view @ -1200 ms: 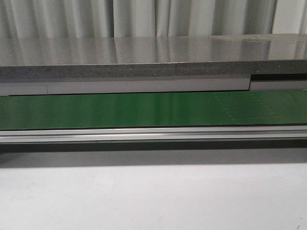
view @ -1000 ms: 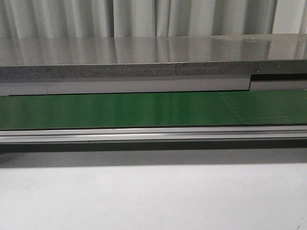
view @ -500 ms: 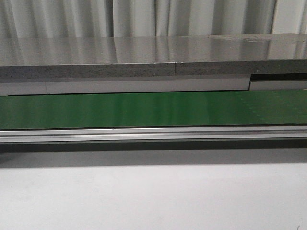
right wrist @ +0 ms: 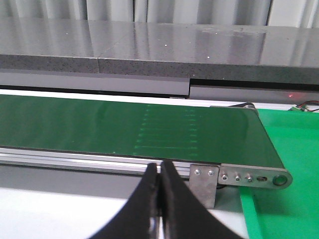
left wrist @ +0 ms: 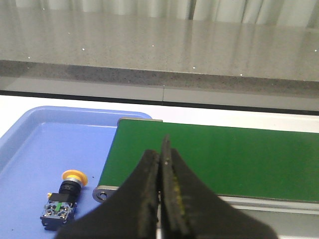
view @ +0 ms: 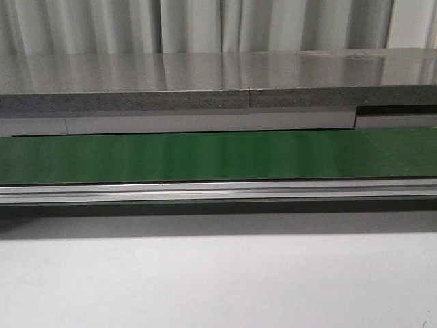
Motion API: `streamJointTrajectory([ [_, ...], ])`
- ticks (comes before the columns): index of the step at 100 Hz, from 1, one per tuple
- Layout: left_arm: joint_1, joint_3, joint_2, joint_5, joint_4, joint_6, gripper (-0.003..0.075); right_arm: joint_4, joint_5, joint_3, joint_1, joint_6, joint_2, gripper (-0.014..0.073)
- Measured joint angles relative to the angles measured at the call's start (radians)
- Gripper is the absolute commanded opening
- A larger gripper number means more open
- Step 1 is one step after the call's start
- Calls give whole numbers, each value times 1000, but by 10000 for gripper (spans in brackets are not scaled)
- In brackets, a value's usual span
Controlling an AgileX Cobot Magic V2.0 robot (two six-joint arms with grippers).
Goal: Move button from left to right
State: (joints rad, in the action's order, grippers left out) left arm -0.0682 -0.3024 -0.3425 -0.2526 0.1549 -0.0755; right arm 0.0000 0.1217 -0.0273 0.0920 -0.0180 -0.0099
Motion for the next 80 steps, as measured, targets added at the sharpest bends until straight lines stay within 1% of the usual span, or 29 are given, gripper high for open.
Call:
streamJointTrajectory([
  [8,-13,-96,-95,-82,-18,0,-20,0,0,0,0,0,0,-67],
  [20,-51,-224,-230,-259,-58,0,-20,0,0,0,0,0,0,-67],
  [32,-93,-314,-340,-374,-77,0,-20,0,0,0,0,0,0,-67],
  [45,-111,-349,-418,-399,-75,0,-20,0,0,0,0,0,0,-67],
  [80,-111,-351,-521,-414,-71,0,-20,0,0,0,0,0,0,-67],
])
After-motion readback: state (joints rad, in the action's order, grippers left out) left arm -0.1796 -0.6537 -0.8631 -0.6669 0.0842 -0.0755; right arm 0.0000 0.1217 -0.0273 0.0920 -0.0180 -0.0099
